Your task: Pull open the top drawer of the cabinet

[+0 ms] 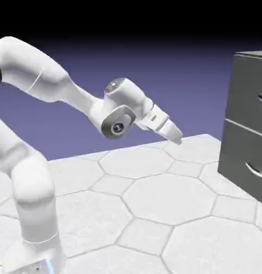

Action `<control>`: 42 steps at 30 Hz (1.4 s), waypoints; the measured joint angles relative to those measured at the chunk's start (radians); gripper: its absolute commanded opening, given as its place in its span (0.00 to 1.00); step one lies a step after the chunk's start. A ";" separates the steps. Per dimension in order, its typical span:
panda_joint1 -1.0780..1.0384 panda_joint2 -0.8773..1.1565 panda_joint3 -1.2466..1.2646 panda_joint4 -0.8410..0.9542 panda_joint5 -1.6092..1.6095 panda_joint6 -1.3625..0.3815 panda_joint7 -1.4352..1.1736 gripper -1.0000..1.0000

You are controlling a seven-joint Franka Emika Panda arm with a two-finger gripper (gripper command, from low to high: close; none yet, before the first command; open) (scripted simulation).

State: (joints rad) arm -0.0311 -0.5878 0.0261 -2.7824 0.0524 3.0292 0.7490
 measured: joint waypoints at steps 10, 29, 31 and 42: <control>-0.357 -0.147 0.217 0.229 0.435 -0.065 0.066 0.50; -1.037 -0.427 0.628 0.664 1.261 -0.187 0.192 0.50; -1.108 -0.457 0.671 0.710 1.348 -0.200 0.205 0.50; -1.501 -0.619 0.910 0.962 1.827 -0.271 0.278 0.50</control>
State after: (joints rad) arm -1.5323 -1.2068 0.9357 -1.8203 1.8790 2.7581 1.0266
